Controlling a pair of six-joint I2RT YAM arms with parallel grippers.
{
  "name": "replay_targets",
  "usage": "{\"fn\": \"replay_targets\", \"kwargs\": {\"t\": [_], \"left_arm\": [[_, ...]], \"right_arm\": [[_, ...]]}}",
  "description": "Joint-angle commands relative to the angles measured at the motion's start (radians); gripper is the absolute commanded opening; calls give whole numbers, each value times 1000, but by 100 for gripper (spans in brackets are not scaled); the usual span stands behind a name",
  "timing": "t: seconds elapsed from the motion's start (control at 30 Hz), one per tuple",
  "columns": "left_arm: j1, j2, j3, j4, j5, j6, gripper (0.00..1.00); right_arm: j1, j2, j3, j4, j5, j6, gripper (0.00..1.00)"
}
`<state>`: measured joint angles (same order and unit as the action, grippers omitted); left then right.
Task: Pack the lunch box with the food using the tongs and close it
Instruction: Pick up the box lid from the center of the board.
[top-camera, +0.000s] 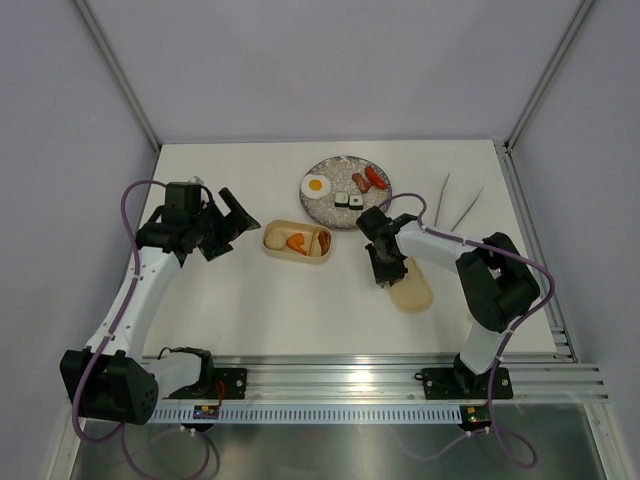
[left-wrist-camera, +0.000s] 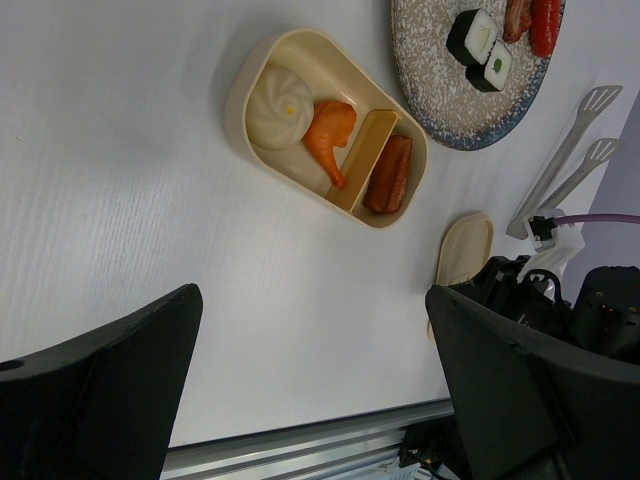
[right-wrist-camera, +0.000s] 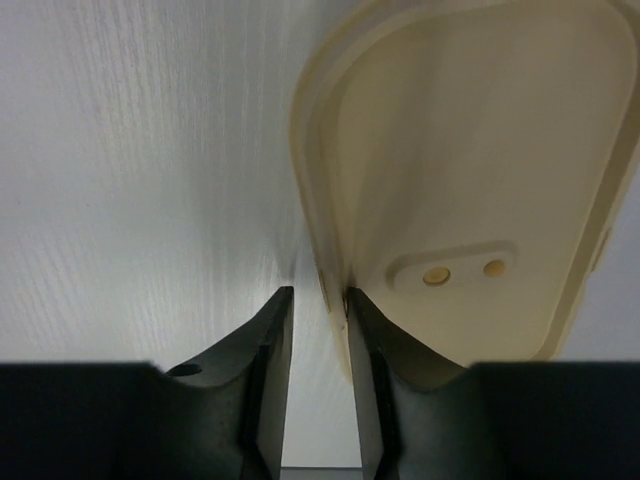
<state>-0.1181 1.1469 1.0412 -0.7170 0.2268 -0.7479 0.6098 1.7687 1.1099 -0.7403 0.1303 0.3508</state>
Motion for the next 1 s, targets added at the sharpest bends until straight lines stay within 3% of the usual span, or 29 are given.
{"fn": "replay_targets", "kwargs": {"t": [0.0,0.17,0.43,0.77,0.97], "left_arm": [[6,-21,19,25,-7,19,99],[6,-26,10,30,-1,21,99],[-34,-42,-15,48,31,74,99],[-346,19,-95,238,112,139,99],[-489,91,-95,309,94,150,99]], "right_arm": [[11,-14,15,25,2,-21,31],[11,-80,28,19,-30,-18,0],[11,-239,53,68,-110,88,0],[10,-319,10,329,-351,476,0],[11,-305,10,400,-448,573,0]]}}
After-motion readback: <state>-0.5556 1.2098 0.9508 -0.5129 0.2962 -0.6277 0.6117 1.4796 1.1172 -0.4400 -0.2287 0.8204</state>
